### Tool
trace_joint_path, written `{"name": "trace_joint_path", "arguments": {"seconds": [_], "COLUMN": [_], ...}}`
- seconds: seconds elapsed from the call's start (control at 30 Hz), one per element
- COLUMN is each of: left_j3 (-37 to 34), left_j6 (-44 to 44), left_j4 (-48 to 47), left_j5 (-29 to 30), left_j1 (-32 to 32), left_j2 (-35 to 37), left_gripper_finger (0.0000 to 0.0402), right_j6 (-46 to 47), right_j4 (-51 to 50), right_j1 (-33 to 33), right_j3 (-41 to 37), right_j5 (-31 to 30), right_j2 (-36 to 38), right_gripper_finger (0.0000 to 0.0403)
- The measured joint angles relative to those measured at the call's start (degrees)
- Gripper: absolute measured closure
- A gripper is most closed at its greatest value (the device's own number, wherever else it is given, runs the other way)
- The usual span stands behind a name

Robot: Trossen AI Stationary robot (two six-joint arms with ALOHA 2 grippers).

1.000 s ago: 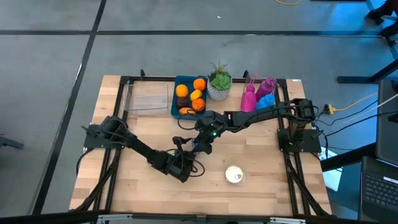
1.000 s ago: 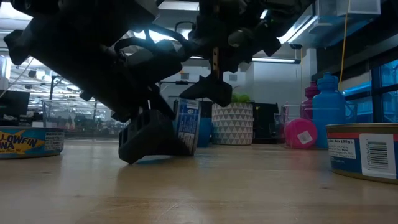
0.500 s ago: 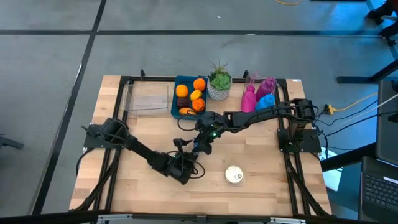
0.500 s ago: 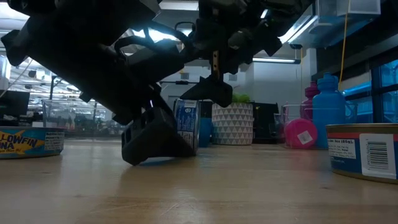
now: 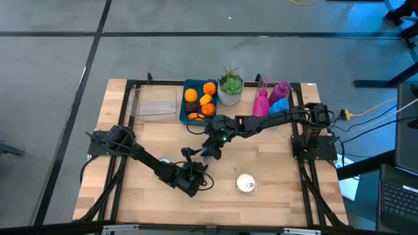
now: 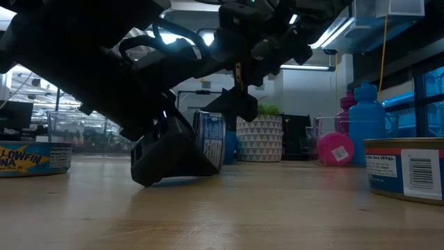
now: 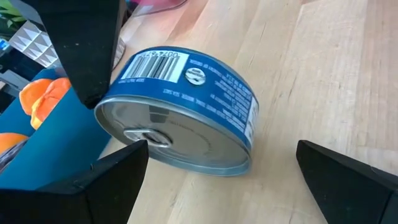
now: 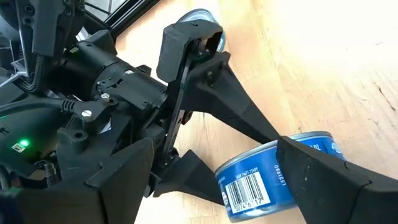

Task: Pick & Place Food Item
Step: Put the blue tuna can into the left transparent bin

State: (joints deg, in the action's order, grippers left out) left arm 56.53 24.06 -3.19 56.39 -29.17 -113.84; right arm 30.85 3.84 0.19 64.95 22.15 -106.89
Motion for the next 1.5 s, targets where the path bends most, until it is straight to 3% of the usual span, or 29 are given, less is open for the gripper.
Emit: {"name": "trace_joint_path", "arguments": {"seconds": [0.7, 1.03, 1.23, 1.33, 1.5], "left_j3": [0.00, -0.24, -0.17, -0.24, -0.11], "left_j6": [0.96, 5.97, 8.37, 4.36, -15.73], "left_j4": [-1.17, -9.78, -17.08, -20.35, -24.72], "left_j5": [0.01, 0.35, -2.94, -4.99, -6.12], "left_j1": [0.00, -2.38, -3.58, -3.52, -3.18], "left_j2": [0.00, 4.78, 10.44, 13.82, 20.54], "left_gripper_finger": [0.0002, 0.0002, 0.0002, 0.0002, 0.0002], "right_j6": [-3.08, -7.26, -8.89, -8.96, -6.64], "right_j4": [-2.24, -19.83, -28.80, -35.45, -43.24], "right_j1": [-0.09, -0.04, 0.36, 1.04, 4.30], "right_j3": [2.94, 9.19, 14.48, 17.04, 18.60], "right_j5": [-0.87, -14.85, -21.90, -25.70, -30.96], "right_j2": [0.98, 1.03, 1.09, 1.14, 1.59], "right_gripper_finger": [0.0062, 0.0062, 0.0062, 0.0062, 0.0062]}}
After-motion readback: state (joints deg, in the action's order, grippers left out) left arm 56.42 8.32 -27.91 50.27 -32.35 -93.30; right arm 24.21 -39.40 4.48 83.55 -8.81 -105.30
